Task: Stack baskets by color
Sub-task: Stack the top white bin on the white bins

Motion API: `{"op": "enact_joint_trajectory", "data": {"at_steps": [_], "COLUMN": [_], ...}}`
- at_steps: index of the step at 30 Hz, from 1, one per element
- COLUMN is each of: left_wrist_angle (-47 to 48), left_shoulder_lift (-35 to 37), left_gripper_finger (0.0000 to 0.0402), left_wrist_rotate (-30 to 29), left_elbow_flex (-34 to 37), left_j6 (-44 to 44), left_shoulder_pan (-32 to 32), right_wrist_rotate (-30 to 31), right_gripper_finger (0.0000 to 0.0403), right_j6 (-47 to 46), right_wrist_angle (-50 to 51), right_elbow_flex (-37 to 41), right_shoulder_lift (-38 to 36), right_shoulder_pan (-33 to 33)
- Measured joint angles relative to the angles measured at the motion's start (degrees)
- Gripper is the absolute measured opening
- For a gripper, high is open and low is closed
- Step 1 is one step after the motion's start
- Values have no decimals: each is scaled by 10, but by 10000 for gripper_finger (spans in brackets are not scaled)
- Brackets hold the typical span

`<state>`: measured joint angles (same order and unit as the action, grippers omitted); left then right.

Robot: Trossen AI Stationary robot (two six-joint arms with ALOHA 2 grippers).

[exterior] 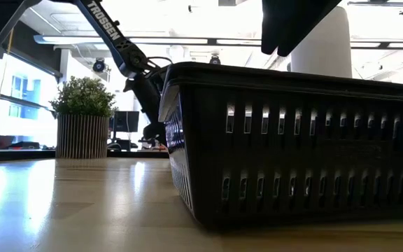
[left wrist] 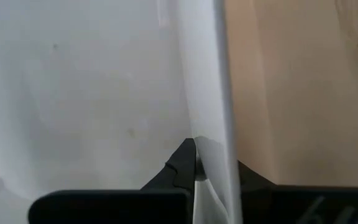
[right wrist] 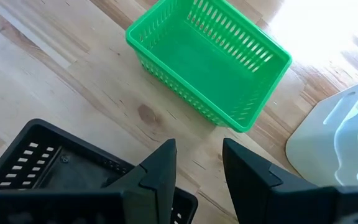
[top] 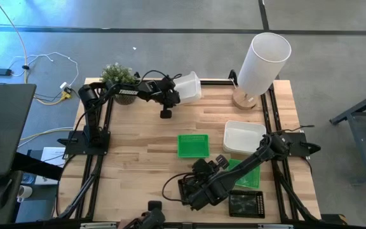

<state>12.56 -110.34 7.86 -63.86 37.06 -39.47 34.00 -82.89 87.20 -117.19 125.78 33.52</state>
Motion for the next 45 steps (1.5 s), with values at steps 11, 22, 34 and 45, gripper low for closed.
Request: {"op": "enact_joint_trajectory", "data": {"at_steps": [11, 22, 34, 45], "left_wrist_angle": [36, 118, 225, 295], "left_shoulder_lift": [36, 163, 306, 380], "left_gripper_finger": [0, 0, 0, 0], "left_wrist_rotate": [-22, -99, -210, -296], "left_elbow_flex": [1, 1, 1, 1], "left_j6": [-5, -5, -43, -85], "left_shoulder_pan": [18, 47, 105, 173], "right_wrist_rotate": [5, 36, 100, 164], "right_gripper_finger": [116, 116, 116, 116], "right_j6": [0, -11, -11, 24], "right_wrist_angle": [0, 2, 28, 28], "right_elbow_flex": [0, 0, 0, 0], "right_shoulder_lift": [0, 0, -1, -32], "right_shoulder_pan": [-2, -1, -1, 26]}}
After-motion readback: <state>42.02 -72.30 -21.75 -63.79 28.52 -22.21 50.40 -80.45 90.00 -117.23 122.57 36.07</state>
